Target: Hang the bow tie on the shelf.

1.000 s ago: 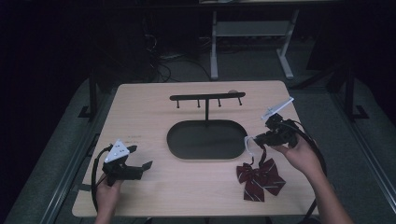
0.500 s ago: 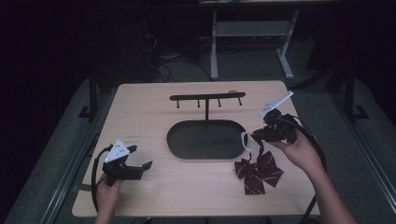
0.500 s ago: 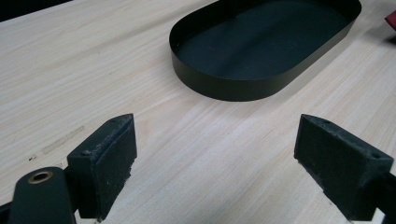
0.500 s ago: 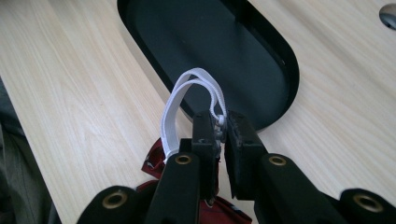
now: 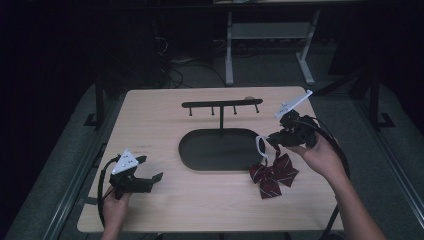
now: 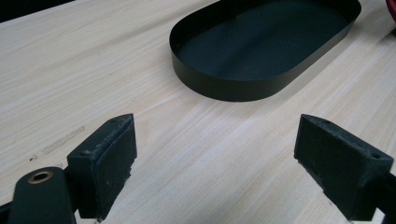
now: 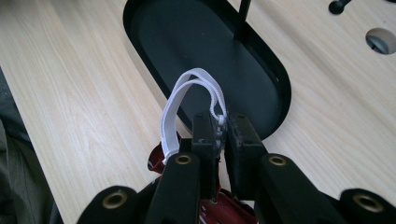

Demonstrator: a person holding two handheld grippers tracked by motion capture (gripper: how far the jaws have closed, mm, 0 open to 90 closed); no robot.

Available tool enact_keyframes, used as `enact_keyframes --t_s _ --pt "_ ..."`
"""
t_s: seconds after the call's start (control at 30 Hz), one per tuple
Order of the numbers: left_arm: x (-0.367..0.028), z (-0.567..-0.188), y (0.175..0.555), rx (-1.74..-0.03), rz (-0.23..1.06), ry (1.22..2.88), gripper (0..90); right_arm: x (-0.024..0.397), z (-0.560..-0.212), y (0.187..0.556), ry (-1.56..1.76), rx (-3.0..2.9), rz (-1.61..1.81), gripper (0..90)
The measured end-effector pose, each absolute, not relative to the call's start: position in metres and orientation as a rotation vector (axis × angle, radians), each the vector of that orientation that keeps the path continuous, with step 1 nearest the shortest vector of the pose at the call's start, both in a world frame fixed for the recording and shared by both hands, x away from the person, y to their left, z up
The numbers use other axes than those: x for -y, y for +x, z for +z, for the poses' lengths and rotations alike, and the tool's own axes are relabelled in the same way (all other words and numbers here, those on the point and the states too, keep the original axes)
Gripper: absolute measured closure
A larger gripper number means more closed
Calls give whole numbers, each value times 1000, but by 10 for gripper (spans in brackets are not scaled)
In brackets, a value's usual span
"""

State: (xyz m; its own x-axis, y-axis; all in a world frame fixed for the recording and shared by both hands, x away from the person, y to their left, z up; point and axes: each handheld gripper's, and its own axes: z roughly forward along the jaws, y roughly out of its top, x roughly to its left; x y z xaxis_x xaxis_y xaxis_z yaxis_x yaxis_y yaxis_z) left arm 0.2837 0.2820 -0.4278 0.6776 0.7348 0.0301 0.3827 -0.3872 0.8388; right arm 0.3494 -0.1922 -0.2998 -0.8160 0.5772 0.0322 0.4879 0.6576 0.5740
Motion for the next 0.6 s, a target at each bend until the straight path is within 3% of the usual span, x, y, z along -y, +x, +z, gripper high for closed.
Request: enact_keyframes --t_s 0.6 --pt "-282 -428 284 -861 509 2007 130 186 -284 356 855 -2705 863 825"
